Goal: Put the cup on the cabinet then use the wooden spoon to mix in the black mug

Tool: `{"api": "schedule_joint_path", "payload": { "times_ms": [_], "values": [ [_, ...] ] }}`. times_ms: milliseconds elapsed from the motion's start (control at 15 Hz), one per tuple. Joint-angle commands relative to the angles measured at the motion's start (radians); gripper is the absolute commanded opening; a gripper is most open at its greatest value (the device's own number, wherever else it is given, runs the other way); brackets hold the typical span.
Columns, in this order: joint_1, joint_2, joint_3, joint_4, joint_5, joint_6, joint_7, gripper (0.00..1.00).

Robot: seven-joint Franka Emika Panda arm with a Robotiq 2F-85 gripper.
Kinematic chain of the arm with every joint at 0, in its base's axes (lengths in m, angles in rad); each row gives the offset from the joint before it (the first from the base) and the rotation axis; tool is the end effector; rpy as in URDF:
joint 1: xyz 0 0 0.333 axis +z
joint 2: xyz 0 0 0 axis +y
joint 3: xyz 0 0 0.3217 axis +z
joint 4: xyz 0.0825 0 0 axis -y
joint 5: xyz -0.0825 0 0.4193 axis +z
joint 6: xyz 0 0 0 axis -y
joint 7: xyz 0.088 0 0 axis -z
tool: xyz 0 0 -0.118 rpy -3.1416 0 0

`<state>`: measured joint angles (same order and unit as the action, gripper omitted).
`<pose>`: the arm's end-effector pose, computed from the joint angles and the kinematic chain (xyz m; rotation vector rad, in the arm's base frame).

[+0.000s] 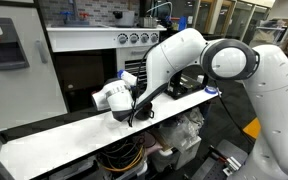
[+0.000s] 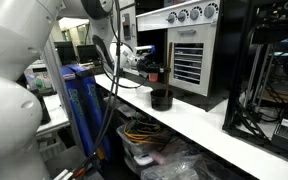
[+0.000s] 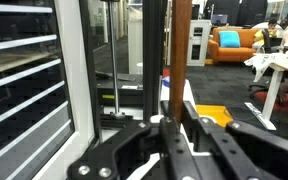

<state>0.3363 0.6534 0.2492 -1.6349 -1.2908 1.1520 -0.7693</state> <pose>0.6079 0.2109 0.2629 1.2161 1.2859 -1.1598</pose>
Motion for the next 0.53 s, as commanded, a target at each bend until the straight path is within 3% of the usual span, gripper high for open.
{"api": "schedule_joint_path", "payload": {
  "times_ms": [0,467],
  "values": [
    [0.000,0.016,-0.002,-0.005,-0.018,0.015,0.013,0.04],
    [0.018,0.024,0.010,0.008,-0.032,0.040,0.028,0.04]
  ]
}}
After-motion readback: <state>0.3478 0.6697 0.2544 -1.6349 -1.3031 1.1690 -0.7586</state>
